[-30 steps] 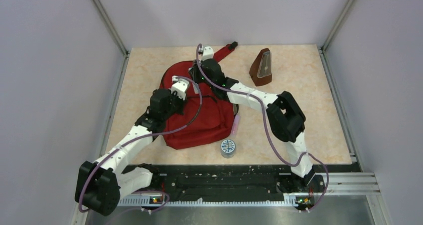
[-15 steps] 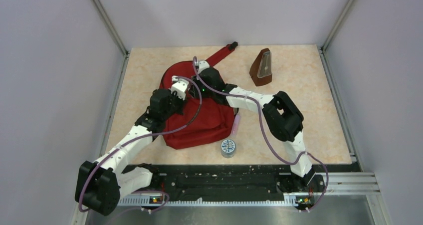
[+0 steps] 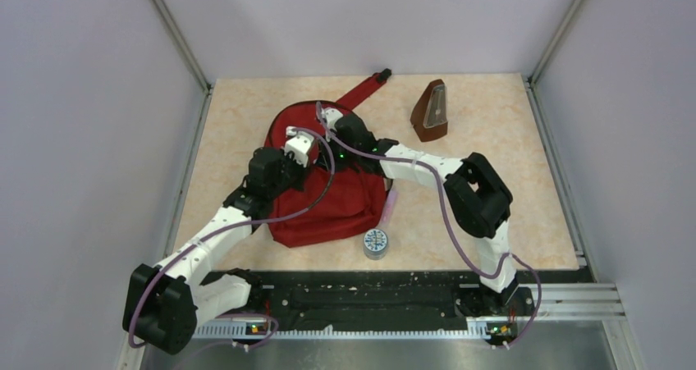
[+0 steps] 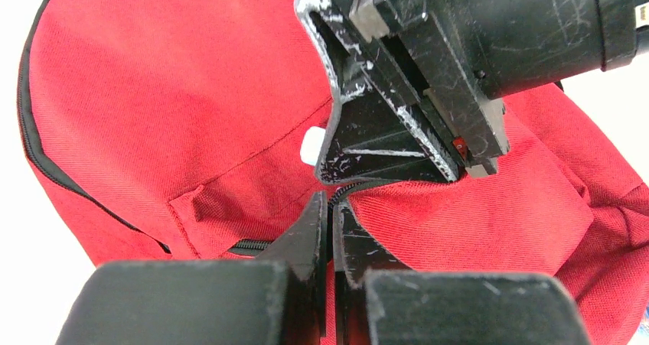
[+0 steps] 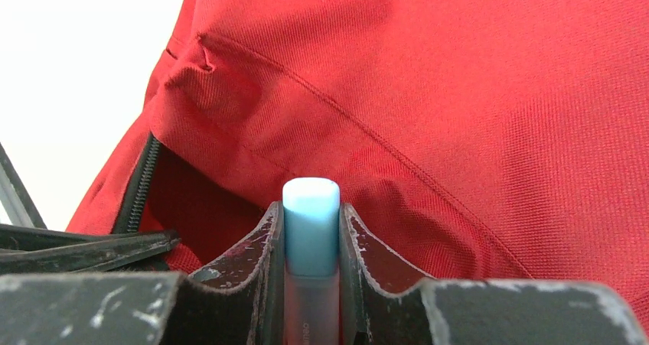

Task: Pack the student bag
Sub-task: Place the personal item in the student bag.

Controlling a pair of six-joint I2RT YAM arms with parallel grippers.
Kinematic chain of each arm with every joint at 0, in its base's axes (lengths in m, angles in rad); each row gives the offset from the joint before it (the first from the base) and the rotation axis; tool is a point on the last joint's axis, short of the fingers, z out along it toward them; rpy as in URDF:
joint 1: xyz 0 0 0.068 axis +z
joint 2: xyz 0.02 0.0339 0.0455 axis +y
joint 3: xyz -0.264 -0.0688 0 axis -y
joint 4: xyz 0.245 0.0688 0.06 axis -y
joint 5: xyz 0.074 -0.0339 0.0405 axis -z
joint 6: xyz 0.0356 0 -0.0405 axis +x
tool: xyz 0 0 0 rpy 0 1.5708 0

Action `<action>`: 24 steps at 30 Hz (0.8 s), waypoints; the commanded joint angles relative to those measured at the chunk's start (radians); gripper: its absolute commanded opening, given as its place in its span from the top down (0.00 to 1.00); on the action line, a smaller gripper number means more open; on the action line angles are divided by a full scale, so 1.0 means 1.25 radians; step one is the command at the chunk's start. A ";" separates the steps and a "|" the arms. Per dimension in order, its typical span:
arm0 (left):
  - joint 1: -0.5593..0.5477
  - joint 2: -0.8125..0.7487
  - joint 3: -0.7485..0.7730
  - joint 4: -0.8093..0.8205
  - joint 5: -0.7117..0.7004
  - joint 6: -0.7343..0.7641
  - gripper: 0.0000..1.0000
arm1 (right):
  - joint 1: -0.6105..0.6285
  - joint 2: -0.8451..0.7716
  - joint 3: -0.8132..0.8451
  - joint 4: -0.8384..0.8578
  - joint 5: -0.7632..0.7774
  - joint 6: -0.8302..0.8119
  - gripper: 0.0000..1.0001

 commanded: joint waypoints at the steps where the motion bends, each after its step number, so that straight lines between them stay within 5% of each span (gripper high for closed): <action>1: 0.005 -0.022 0.003 0.052 -0.025 0.002 1.00 | 0.005 -0.055 0.013 -0.075 -0.065 -0.037 0.98; 10: 0.005 -0.021 0.003 0.050 -0.026 0.001 1.00 | -0.008 -0.104 -0.011 -0.016 -0.074 -0.002 0.40; 17: 0.005 -0.029 -0.002 0.055 -0.021 0.003 1.00 | -0.036 -0.235 -0.101 0.035 0.010 0.031 0.30; 24: 0.005 -0.043 -0.012 0.066 -0.032 0.001 1.00 | -0.099 -0.444 -0.320 0.046 0.218 0.081 0.27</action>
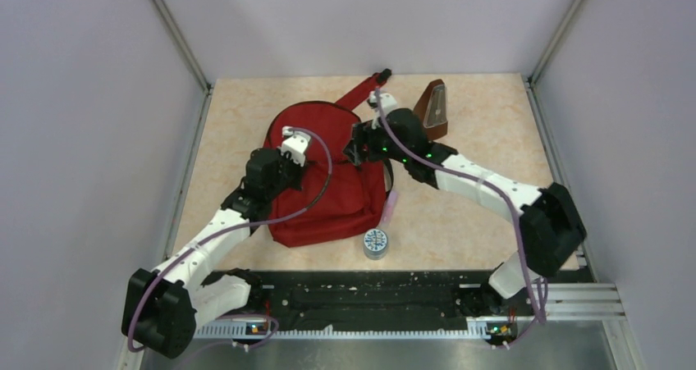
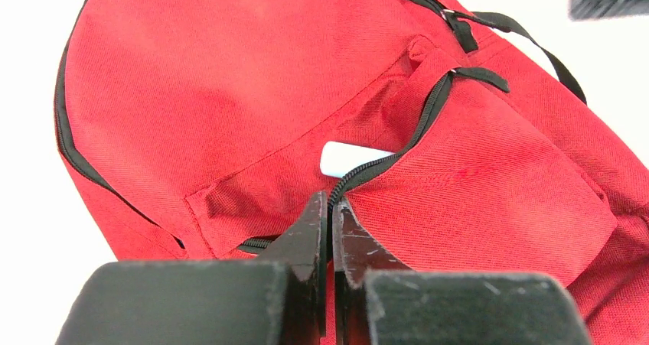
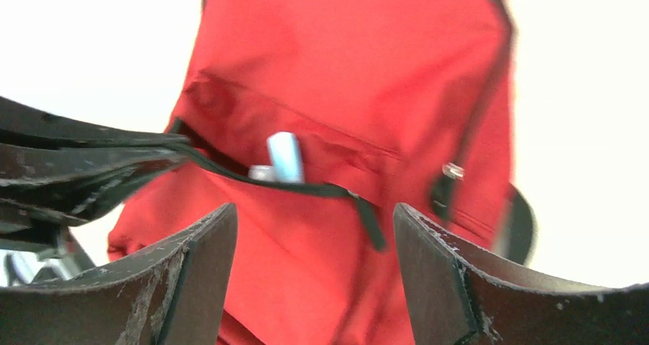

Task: Pack the student bag
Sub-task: Place the personal item in the student bag, then pick up the personal item from the center of the board.

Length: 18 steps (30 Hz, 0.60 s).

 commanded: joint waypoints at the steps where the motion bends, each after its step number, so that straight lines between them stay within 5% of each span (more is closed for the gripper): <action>1: 0.004 -0.026 -0.004 0.060 -0.012 -0.001 1.00 | -0.036 -0.145 -0.115 0.007 0.195 0.035 0.27; 8: 0.004 -0.029 -0.005 0.062 -0.015 -0.001 1.00 | -0.038 -0.242 -0.259 -0.105 0.376 0.074 0.30; 18: 0.003 -0.032 -0.008 0.063 -0.020 -0.002 1.00 | -0.037 -0.182 -0.343 -0.122 0.349 0.124 0.44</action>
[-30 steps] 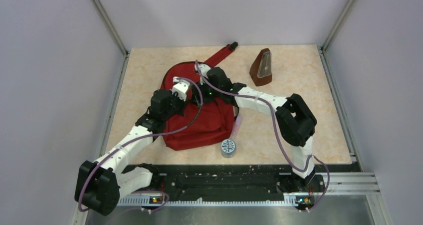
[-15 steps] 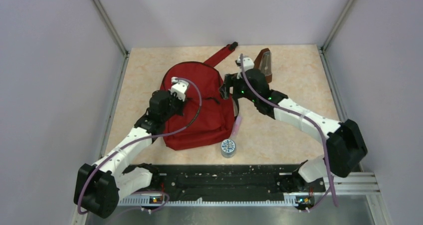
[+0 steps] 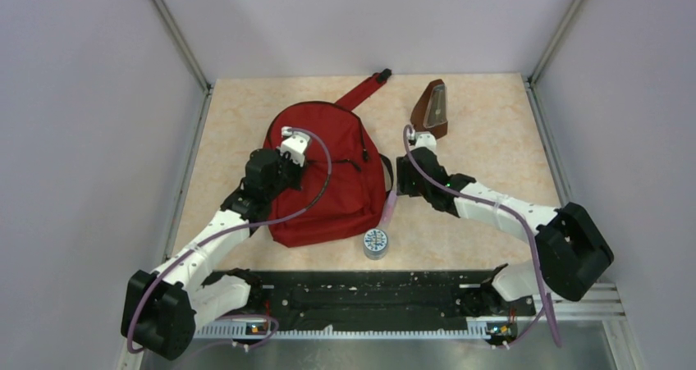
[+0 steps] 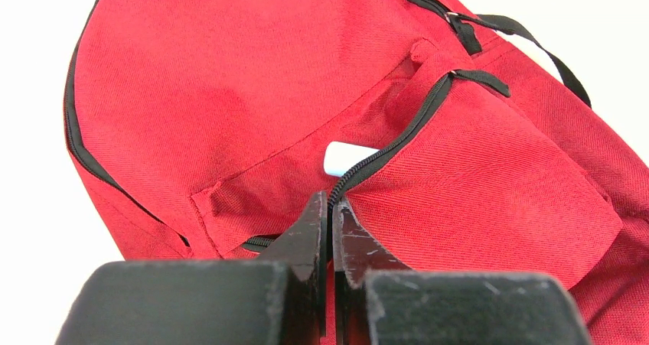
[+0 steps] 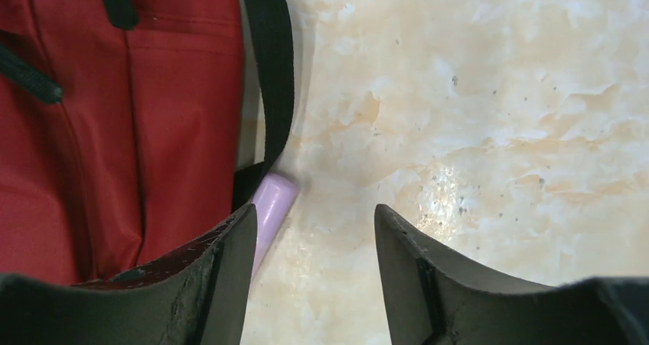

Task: Pack the student bag
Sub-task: Pick up the personal item from the center of the board.

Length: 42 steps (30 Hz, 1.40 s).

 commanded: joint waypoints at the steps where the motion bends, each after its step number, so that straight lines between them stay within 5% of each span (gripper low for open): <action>1: 0.003 -0.022 -0.003 0.059 -0.008 -0.001 1.00 | 0.005 0.028 -0.007 0.015 -0.013 0.030 0.45; 14: 0.003 -0.011 0.001 0.056 -0.016 0.001 1.00 | 0.063 0.187 0.065 0.008 -0.006 0.045 0.43; 28: 0.003 -0.005 0.003 0.053 -0.018 0.004 1.00 | 0.090 0.219 0.061 0.030 -0.028 0.060 0.44; 42: 0.004 -0.003 0.005 0.052 -0.018 0.004 1.00 | 0.076 0.189 0.009 0.021 -0.033 0.010 0.66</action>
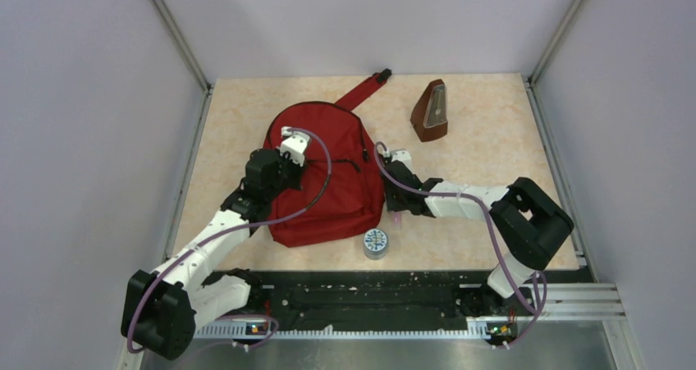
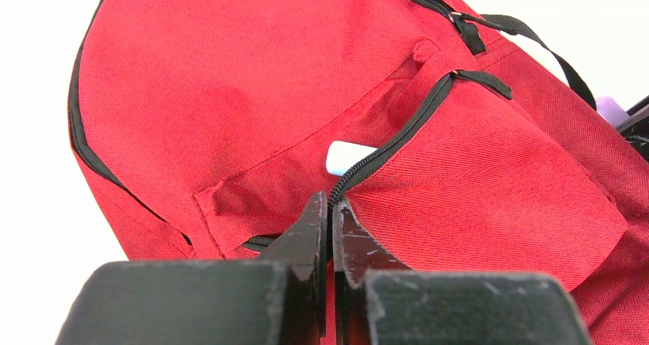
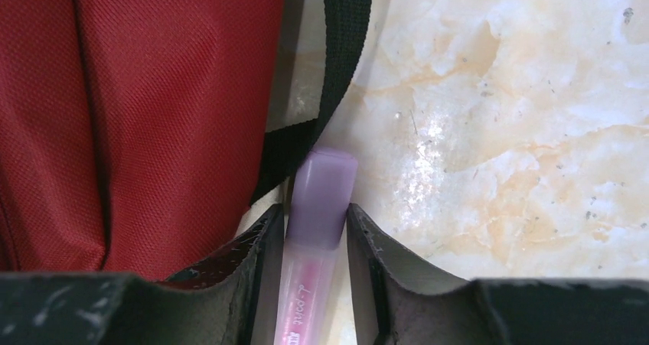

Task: Pack the student bag
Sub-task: Pick up the personal item from the center of the board.

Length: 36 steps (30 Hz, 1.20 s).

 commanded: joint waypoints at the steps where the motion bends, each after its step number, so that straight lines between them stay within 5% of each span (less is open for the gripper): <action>1: 0.003 -0.003 0.004 0.052 -0.009 0.004 1.00 | -0.008 -0.032 -0.026 -0.001 -0.018 -0.031 0.68; 9: 0.003 0.000 0.006 0.051 -0.009 0.005 1.00 | -0.022 -0.014 -0.010 -0.011 -0.010 -0.049 0.71; 15: 0.003 0.000 0.005 0.051 -0.013 0.004 1.00 | -0.022 -0.027 -0.008 -0.023 0.014 -0.040 0.99; 25: 0.003 -0.008 0.006 0.049 0.006 0.002 1.00 | -0.029 -0.169 0.070 0.046 0.068 -0.108 1.00; 36: 0.004 -0.016 0.001 0.050 0.005 0.004 1.00 | -0.028 0.054 0.379 0.219 -0.131 -0.148 1.00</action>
